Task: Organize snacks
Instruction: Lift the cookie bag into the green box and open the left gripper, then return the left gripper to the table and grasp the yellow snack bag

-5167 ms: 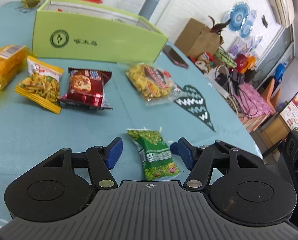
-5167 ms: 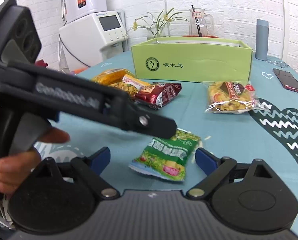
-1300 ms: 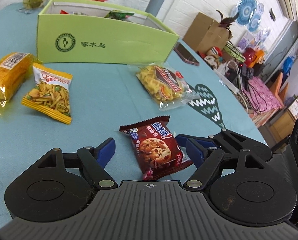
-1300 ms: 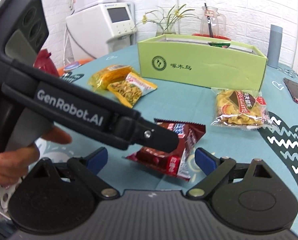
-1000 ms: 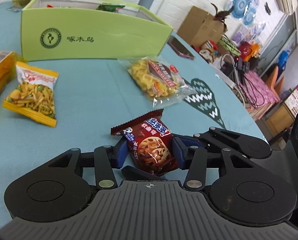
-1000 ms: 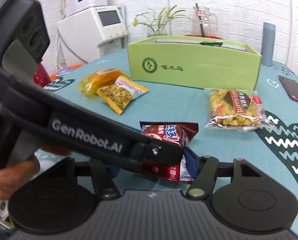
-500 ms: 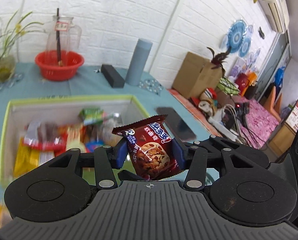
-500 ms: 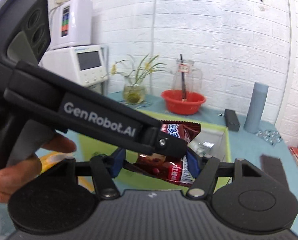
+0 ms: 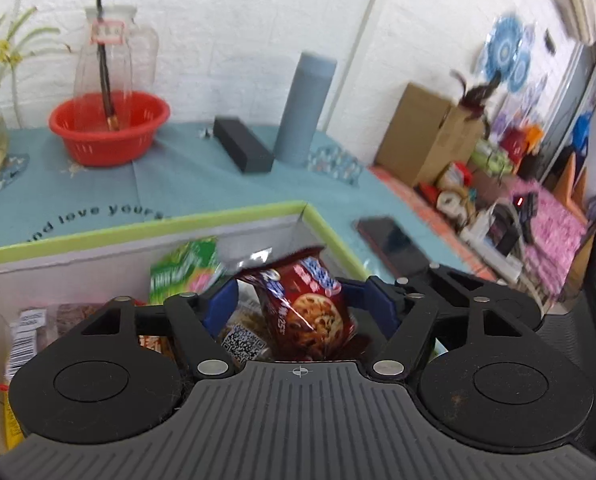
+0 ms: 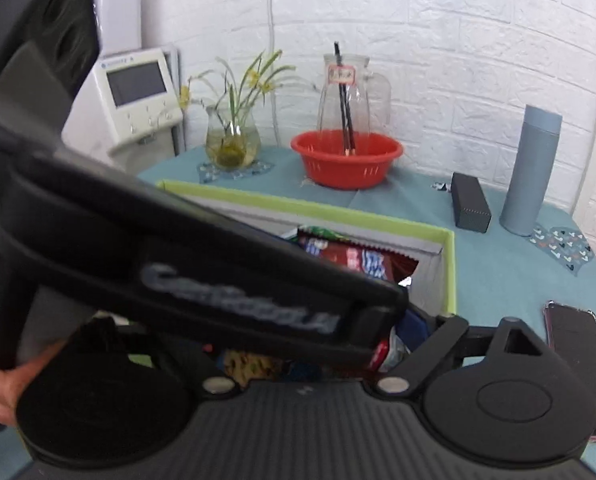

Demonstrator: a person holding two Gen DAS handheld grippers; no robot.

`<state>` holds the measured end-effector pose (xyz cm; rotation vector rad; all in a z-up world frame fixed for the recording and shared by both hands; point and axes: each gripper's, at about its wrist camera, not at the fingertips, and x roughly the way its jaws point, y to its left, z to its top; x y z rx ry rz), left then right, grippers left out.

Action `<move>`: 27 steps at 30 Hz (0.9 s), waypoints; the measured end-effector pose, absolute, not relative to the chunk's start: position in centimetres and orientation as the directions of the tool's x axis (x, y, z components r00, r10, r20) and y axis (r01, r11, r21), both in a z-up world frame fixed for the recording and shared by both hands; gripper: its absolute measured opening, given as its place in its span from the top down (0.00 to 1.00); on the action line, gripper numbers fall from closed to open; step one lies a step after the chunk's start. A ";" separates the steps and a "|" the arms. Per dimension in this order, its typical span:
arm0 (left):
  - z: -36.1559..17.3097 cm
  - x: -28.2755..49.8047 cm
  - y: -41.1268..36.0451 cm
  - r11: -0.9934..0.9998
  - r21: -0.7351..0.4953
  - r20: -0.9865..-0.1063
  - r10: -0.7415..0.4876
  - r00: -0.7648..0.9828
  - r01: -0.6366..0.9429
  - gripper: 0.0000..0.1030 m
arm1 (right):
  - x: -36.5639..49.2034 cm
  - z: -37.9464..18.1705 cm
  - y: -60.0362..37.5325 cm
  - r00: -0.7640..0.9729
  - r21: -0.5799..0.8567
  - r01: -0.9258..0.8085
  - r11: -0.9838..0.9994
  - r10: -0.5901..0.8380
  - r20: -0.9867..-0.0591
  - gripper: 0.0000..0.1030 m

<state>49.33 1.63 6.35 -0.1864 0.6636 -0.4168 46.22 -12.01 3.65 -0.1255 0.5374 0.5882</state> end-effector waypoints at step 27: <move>1.4 29.1 15.0 0.886 -0.456 -0.556 -0.353 0.753 0.079 0.40 | 29.7 -1.8 -1.1 0.458 0.178 -0.720 0.671 0.653 -0.603 0.10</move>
